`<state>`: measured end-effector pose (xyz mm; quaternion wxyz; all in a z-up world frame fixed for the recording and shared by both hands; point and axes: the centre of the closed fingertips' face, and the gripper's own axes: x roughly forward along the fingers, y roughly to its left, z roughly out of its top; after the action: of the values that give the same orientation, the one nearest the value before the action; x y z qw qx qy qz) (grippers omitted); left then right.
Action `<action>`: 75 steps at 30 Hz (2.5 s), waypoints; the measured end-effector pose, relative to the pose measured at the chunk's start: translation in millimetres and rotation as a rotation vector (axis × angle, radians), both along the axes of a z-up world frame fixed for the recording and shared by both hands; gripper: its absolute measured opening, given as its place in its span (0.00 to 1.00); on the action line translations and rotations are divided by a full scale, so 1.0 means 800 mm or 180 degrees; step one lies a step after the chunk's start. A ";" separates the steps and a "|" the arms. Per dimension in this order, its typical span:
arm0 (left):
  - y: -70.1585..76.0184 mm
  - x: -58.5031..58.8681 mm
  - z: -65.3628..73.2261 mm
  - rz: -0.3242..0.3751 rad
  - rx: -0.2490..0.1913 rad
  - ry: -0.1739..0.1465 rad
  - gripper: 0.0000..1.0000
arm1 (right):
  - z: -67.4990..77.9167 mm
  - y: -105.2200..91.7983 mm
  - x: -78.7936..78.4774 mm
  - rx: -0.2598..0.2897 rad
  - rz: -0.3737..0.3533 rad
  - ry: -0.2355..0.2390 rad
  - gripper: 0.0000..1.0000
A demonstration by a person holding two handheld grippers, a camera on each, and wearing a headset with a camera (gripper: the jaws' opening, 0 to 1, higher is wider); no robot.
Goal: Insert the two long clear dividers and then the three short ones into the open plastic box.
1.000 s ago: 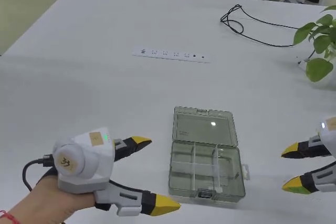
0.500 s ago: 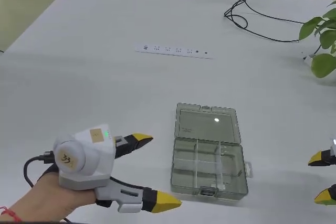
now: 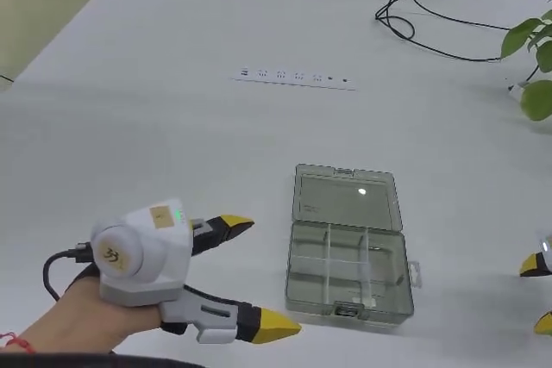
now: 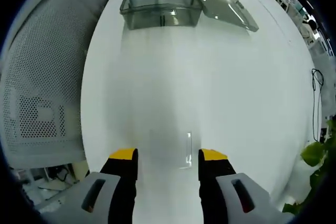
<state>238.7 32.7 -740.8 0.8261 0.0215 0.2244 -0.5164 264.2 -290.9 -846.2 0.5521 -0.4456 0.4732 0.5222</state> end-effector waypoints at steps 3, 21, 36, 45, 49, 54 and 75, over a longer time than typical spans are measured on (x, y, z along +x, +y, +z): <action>0.000 0.000 0.001 0.0007 -0.0010 0.0002 0.92 | -0.002 -0.001 0.000 -0.0015 0.0005 -0.0012 0.46; 0.000 -0.003 0.001 0.0004 -0.0015 -0.0004 0.91 | -0.002 -0.001 0.002 -0.0001 -0.0060 -0.0054 0.33; -0.002 -0.003 0.007 -0.0034 -0.0018 -0.0040 0.91 | 0.026 0.015 0.007 0.0170 -0.0166 -0.0259 0.33; -0.008 -0.001 0.013 -0.0060 -0.0047 -0.0063 0.90 | 0.072 0.062 0.011 0.0436 -0.0136 -0.0513 0.33; -0.014 0.002 0.018 -0.0082 -0.0055 -0.0082 0.90 | 0.093 0.087 0.010 0.0565 -0.0124 -0.0567 0.33; -0.017 0.006 0.022 -0.0055 -0.0098 -0.0086 0.89 | 0.111 0.111 0.015 0.0712 -0.0087 -0.0666 0.33; -0.054 0.018 0.050 0.0199 -0.0605 0.0398 0.74 | 0.176 0.214 0.002 0.1162 0.0062 -0.1013 0.33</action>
<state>253.4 -10.2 -700.5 0.8245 -0.0962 0.2261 -0.5097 266.0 -119.9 -705.6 0.6860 -0.4197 0.2737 0.5276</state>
